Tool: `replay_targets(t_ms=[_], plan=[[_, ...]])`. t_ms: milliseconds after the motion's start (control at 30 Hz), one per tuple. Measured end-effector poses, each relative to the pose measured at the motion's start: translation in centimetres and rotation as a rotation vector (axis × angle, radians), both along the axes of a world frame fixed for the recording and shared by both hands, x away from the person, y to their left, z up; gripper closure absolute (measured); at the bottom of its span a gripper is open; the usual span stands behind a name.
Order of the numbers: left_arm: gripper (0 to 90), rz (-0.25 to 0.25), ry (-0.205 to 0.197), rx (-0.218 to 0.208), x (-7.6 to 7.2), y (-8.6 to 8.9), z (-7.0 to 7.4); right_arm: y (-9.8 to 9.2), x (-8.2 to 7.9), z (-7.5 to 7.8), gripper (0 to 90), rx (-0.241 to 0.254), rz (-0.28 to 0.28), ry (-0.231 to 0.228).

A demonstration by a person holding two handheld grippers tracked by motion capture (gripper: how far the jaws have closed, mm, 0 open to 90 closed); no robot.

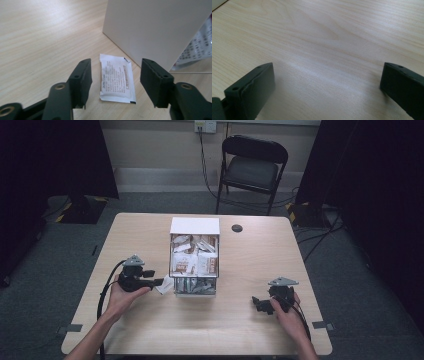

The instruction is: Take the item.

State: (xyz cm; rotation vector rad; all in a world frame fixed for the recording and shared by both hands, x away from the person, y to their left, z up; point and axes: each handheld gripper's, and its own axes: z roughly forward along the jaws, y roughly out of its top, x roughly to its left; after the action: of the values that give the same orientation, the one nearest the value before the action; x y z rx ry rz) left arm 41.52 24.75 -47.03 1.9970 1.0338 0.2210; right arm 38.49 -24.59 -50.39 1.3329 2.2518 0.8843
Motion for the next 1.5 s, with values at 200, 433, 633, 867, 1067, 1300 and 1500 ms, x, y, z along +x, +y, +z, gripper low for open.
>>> replay_targets(t_ms=[200,433,633,867,1067,1300,1500], plan=[[30.9,0.018,-0.013,0.023,-0.7,0.8,1.1,0.0,0.0,0.0,0.0,0.0,0.0,0.0],[30.0,0.065,-0.035,-0.007,-1.4,2.6,2.5,0.0,0.0,0.0,0.0,0.0,0.0,0.0],[23.0,0.054,-0.048,0.026,-2.5,3.5,3.5,0.0,0.0,0.0,0.0,0.0,0.0,0.0],[20.4,0.058,-0.063,0.018,-4.6,5.2,4.2,0.0,0.0,0.0,0.0,0.0,0.0,0.0],[19.6,0.084,-0.058,0.035,-5.9,6.7,3.8,0.0,0.0,0.0,0.0,0.0,-0.004,0.0],[19.2,0.15,-0.038,0.065,-6.7,8.1,1.7,0.0,0.0,0.0,0.0,0.0,-0.004,0.0],[21.5,0.209,0.047,0.123,-6.6,8.8,0.0,0.0,0.0,0.0,0.0,0.0,-0.004,0.0]])
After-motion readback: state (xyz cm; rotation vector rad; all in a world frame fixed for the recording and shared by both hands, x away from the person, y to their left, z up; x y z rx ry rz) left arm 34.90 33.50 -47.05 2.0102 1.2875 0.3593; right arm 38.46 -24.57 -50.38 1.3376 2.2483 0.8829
